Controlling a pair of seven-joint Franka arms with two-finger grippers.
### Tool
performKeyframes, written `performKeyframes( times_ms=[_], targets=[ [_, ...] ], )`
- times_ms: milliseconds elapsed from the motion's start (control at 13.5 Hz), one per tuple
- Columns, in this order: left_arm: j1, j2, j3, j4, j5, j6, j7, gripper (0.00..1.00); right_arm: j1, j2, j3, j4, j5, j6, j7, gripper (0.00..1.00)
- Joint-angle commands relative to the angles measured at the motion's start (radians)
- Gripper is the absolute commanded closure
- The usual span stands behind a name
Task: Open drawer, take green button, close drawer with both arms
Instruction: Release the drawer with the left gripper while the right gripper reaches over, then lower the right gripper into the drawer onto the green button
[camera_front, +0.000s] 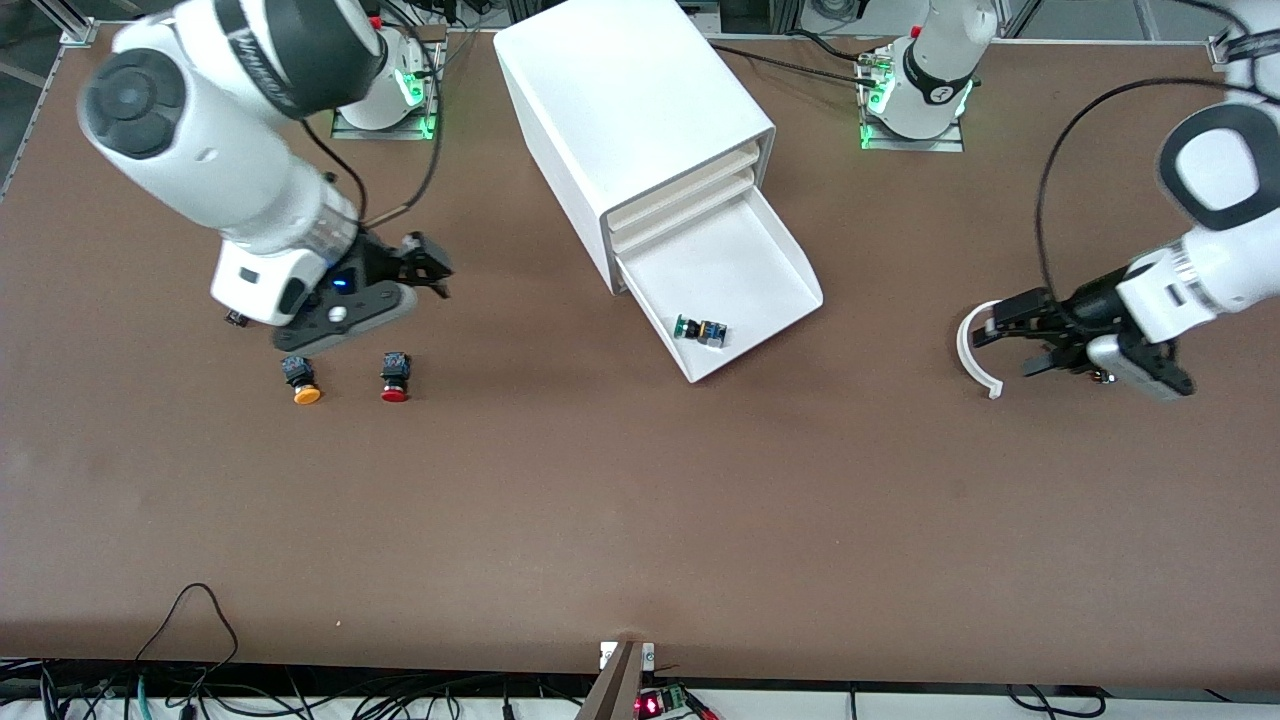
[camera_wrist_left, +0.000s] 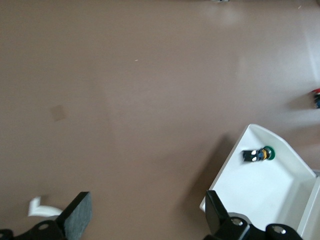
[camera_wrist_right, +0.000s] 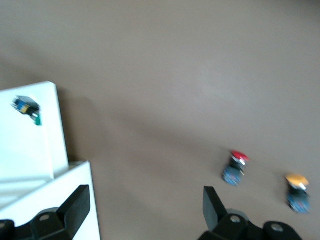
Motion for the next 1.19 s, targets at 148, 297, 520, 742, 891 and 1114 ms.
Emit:
performKeyframes(
  times_ms=[148, 297, 520, 742, 891, 1114],
  targets=[
    [-0.016, -0.039, 0.001, 0.162, 0.294, -0.209, -0.225, 0.00, 0.181, 0.105, -0.003, 0.060, 0.024, 0.073, -0.056, 0.00],
    [-0.025, -0.056, -0.011, 0.196, 0.405, -0.255, -0.321, 0.00, 0.264, 0.146, -0.003, 0.101, 0.020, 0.092, -0.064, 0.00],
    [-0.045, -0.070, -0.016, 0.244, 0.449, -0.356, -0.507, 0.00, 0.355, 0.224, -0.005, 0.214, 0.013, 0.102, -0.105, 0.00],
    [-0.066, -0.068, -0.034, 0.250, 0.490, -0.366, -0.578, 0.00, 0.375, 0.350, -0.009, 0.361, 0.013, 0.131, -0.287, 0.00],
    [-0.072, -0.068, -0.056, 0.252, 0.513, -0.367, -0.667, 0.00, 0.375, 0.381, -0.011, 0.371, 0.015, 0.173, -0.365, 0.00],
    [-0.071, -0.070, -0.053, 0.252, 0.512, -0.379, -0.687, 0.00, 0.380, 0.422, -0.011, 0.371, 0.013, 0.182, -0.493, 0.00]
  ],
)
